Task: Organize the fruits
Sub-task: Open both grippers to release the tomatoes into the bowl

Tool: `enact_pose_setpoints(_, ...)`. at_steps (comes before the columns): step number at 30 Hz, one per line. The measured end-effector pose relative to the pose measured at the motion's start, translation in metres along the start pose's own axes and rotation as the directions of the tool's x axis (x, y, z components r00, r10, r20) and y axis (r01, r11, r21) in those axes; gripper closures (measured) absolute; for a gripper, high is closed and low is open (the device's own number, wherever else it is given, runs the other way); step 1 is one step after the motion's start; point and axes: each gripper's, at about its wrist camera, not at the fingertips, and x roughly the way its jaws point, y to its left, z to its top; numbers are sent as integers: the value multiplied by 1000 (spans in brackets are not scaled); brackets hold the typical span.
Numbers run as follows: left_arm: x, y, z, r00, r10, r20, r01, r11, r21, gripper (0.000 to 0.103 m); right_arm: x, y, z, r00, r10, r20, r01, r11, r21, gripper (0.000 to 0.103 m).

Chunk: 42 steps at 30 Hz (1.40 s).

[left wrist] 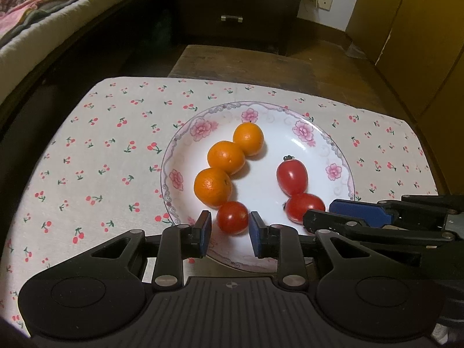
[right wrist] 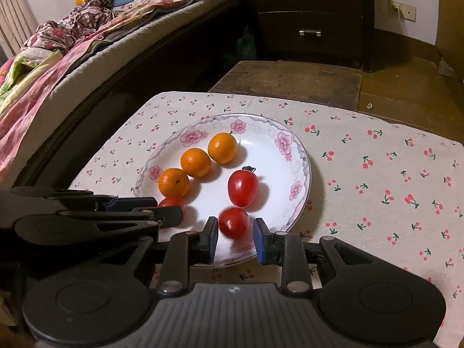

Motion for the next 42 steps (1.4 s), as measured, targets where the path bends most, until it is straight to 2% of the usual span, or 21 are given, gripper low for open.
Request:
enact_pose_setpoints(18,-7,-1,2,1000,6,20,-6,1000,9,59,-5,-3,0,1000,-6,13,6,1000,17,75)
enact_pose_setpoints(29,-15,-2,4,999,10,50,-11,1000,16,50,-11,-6,-1,999,-12,31,11,999,33,73)
enact_pose_setpoints(42,-26,-2,3,997,12,74,-13,1000,13,48,-20,-5,0,999,-6,53,4,999,35,70)
